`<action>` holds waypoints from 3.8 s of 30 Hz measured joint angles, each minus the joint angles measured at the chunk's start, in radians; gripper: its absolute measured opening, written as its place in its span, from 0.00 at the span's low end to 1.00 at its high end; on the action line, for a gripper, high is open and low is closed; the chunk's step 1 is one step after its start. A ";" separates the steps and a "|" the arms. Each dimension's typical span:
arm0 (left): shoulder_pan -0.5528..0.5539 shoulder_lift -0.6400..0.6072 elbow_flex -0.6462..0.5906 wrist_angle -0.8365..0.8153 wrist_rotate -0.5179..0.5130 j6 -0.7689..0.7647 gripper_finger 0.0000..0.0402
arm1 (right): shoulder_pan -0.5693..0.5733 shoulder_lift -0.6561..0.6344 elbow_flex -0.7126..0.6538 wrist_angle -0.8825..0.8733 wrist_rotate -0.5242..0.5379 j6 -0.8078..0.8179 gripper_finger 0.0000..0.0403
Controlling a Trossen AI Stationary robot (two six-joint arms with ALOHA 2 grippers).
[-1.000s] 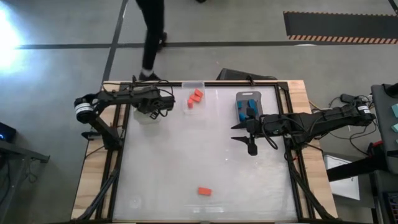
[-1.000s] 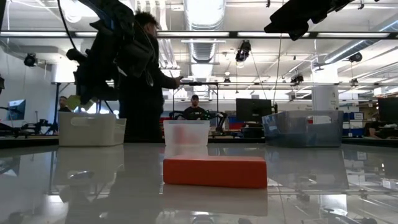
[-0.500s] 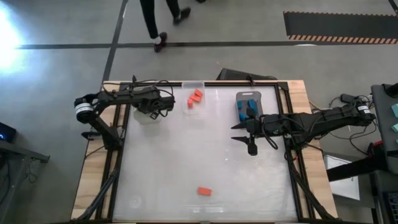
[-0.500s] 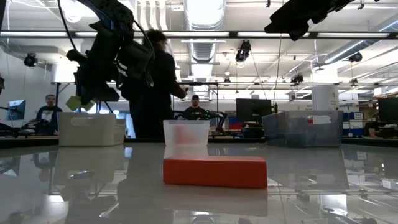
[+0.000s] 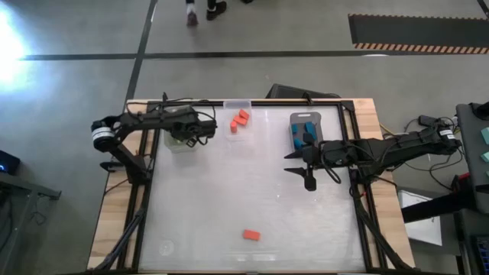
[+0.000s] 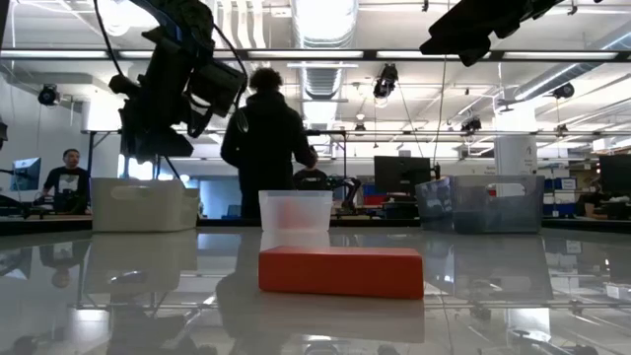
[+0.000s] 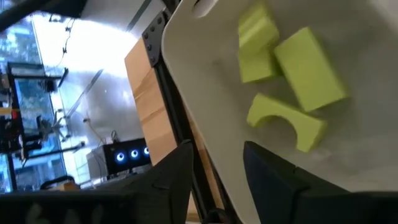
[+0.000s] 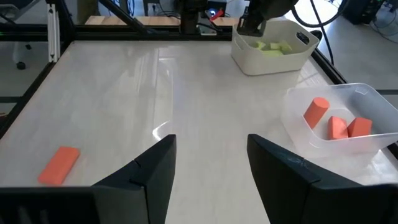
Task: Sort & place blocks by color
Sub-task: Put the orange block into the transparent bin
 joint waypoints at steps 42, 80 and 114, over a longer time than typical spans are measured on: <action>-0.979 -0.023 0.121 0.864 0.007 0.177 0.32 | 0.386 0.472 0.117 0.215 0.152 0.300 0.47; -1.078 -0.022 0.014 1.031 0.012 0.174 0.32 | 0.497 1.251 0.916 -0.430 0.255 0.593 0.59; -1.085 -0.088 -0.038 1.107 -0.044 0.431 0.32 | 0.410 1.244 0.941 -0.447 0.226 0.417 0.29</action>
